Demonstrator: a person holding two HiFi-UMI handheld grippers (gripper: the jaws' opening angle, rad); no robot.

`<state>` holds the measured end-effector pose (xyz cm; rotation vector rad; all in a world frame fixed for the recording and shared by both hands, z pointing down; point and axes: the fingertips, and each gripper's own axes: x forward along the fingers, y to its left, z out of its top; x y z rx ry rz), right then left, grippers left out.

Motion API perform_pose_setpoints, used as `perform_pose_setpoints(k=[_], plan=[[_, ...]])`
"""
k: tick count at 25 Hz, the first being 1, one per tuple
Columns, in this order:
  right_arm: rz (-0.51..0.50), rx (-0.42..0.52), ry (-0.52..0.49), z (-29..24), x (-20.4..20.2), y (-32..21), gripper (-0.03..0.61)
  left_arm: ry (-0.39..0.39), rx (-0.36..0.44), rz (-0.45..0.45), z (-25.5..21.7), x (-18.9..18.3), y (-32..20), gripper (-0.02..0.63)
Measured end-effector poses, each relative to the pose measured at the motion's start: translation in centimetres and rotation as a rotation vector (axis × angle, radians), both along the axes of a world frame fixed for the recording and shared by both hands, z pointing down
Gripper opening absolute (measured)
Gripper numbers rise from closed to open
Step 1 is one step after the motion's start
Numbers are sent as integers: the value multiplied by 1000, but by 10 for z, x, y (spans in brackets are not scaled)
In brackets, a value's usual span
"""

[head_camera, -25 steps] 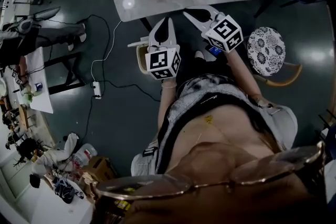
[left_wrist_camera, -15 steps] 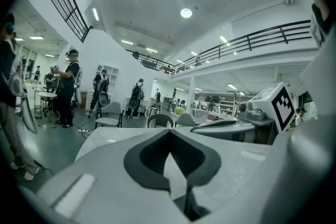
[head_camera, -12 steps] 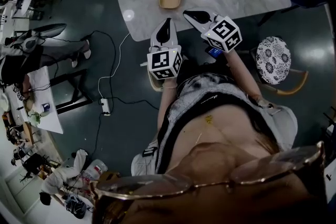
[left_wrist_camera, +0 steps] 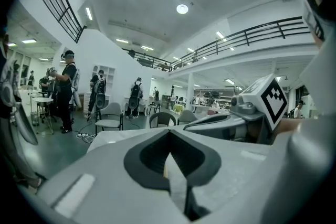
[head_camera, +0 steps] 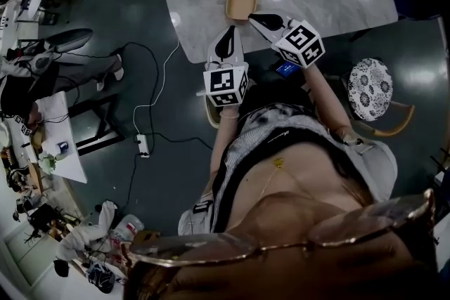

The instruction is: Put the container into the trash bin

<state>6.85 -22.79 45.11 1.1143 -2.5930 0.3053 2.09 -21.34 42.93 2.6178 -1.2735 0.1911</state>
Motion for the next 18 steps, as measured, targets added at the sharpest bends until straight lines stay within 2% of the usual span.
perform_pose_setpoints(k=[18], plan=[[-104,-67,48,24,32,-65,26,-2,-36,-139,2,16,-50,0]])
